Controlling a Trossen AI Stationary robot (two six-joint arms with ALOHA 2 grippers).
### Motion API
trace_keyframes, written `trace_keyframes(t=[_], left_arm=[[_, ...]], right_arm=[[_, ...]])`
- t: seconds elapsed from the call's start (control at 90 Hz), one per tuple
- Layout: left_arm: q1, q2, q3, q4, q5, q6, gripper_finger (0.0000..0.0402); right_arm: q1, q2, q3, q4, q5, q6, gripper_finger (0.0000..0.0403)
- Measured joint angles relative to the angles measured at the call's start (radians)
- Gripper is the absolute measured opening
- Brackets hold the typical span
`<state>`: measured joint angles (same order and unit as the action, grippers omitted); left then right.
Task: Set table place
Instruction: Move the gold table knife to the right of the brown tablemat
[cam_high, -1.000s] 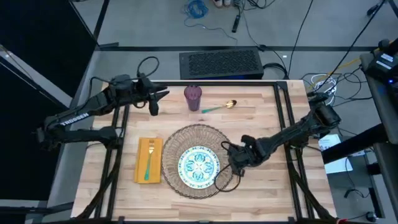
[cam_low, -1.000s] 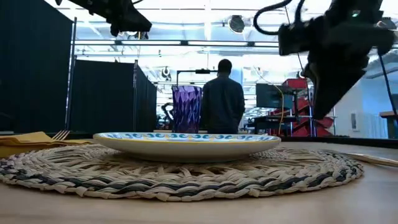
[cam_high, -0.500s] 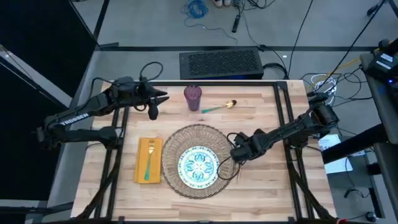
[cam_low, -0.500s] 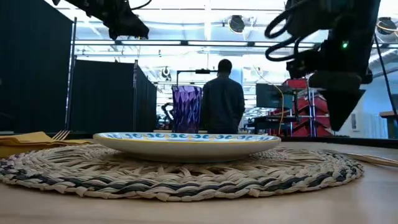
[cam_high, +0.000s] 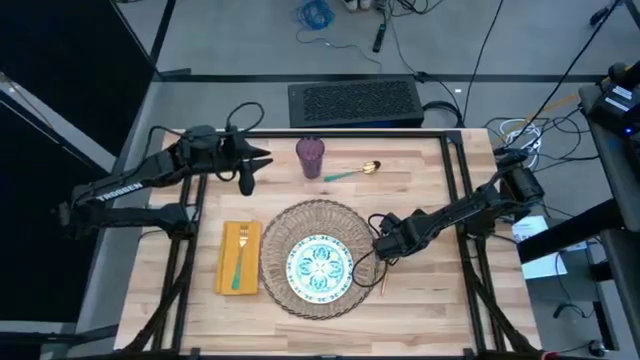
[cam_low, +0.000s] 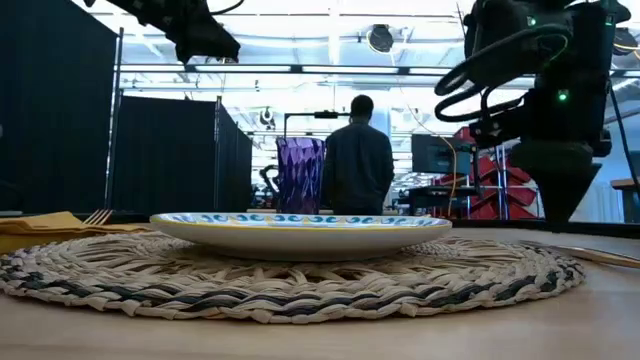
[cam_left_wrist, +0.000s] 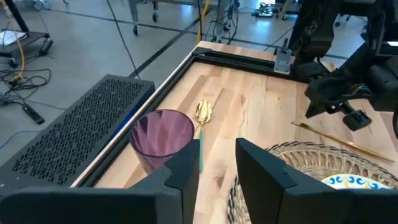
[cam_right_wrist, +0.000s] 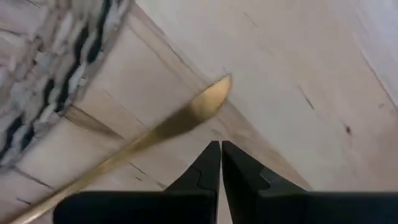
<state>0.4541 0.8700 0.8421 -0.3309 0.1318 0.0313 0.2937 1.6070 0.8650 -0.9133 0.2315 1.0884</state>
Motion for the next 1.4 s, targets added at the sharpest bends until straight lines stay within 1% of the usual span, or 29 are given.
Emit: trace_keyframes(t=[0.522, 0.844, 1.078, 1.4], left_arm=[[-0.012, 0.0, 0.0, -0.001, 0.0, -0.025, 0.0088], [-0.013, 0.0, 0.0, -0.001, 0.0, -0.026, 0.0088], [-0.013, 0.0, 0.0, -0.001, 0.0, -0.026, 0.0088], [-0.013, 0.0, 0.0, -0.001, 0.0, -0.026, 0.0088]], right_arm=[[-0.003, 0.0, 0.0, 0.009, 0.003, -0.037, 0.0], [-0.002, 0.0, -0.002, 0.044, 0.003, -0.071, 0.0], [0.01, 0.0, -0.03, 0.051, -0.017, -0.049, 0.0], [0.016, 0.0, -0.03, 0.075, -0.022, -0.042, 0.0]])
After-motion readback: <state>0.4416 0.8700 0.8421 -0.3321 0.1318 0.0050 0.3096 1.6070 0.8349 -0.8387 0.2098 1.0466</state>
